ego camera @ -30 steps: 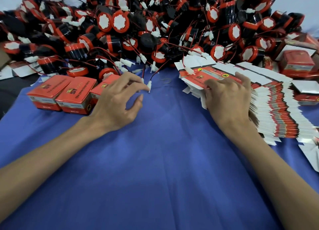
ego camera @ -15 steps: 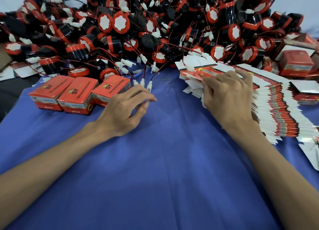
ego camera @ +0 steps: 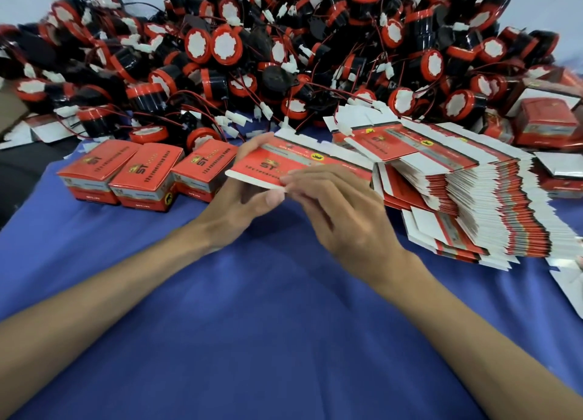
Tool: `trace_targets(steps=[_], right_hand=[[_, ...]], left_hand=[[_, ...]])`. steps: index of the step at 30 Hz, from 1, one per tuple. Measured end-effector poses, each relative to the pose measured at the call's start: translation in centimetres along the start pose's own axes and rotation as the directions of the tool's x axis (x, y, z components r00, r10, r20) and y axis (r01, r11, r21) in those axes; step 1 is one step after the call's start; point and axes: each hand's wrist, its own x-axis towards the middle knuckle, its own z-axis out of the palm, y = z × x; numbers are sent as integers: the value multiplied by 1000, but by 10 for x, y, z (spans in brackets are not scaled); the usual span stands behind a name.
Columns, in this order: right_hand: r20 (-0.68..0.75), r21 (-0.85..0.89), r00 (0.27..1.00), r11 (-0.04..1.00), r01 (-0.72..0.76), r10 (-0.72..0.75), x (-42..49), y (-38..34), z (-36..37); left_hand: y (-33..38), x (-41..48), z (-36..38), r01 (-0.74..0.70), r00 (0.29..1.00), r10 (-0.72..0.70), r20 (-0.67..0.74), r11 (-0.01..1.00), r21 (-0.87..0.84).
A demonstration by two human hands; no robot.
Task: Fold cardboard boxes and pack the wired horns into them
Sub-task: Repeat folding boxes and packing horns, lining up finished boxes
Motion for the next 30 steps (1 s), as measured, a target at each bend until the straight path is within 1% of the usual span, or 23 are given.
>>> trace_targets(steps=[3, 5, 7, 8, 9, 11, 12, 13, 14, 17, 19, 20, 22, 25, 27, 30], right_hand=[[89, 109, 995, 993, -52, 43, -3, -8, 5], [156, 143, 981, 981, -134, 112, -4, -11, 6], [252, 129, 945, 961, -244, 206, -4, -10, 5], [312, 106, 912, 944, -313, 267, -5, -7, 3], [385, 76, 861, 918, -388, 332, -6, -5, 2], [550, 11, 712, 849, -529, 437, -8, -2, 0], [615, -22, 638, 820, -572, 462, -9, -1, 0], [659, -53, 586, 806, -590, 472, -11, -1, 0], [682, -70, 560, 804, -591, 471, -12, -1, -1], [692, -54, 563, 810, -583, 452, -9, 1, -4], [690, -49, 567, 812, -582, 449, -8, 5, -8], [691, -45, 565, 808, -588, 450, -7, 6, -10], [683, -12, 568, 784, -620, 460, -5, 7, -12], [636, 104, 595, 710, -696, 491, -3, 6, -14], [611, 159, 619, 689, -707, 494, -2, 3, -13], [597, 222, 627, 648, -729, 500, 0, 0, -14]], left_hand=[[3, 2, 2, -7, 998, 9, -55, 1000, 30], [-2, 3, 1, -12, 996, 13, -90, 1000, 18], [-4, 2, 1, -20, 998, 22, -66, 999, 38], [-4, 2, 1, -27, 998, 31, -59, 997, 67], [-4, 1, 1, -44, 998, 49, -44, 995, 94], [-6, -1, 0, -65, 998, 66, -4, 992, 107], [-7, -2, 1, -59, 998, 57, 21, 992, 112], [-6, -3, 1, -59, 998, 54, 41, 990, 125], [-4, -3, 2, -63, 997, 56, 57, 988, 144], [0, -2, 3, -118, 993, 107, 57, 963, 242], [2, 0, 5, -167, 986, 159, 52, 951, 261], [2, 1, 5, -168, 986, 160, 53, 953, 251], [-1, 1, 3, -124, 992, 112, 65, 959, 254], [-2, 0, 1, -70, 993, 27, 118, 924, 375], [-2, 0, 1, -20, 992, -29, 124, 925, 380], [2, -2, 1, -9, 994, -35, 100, 913, 408]])
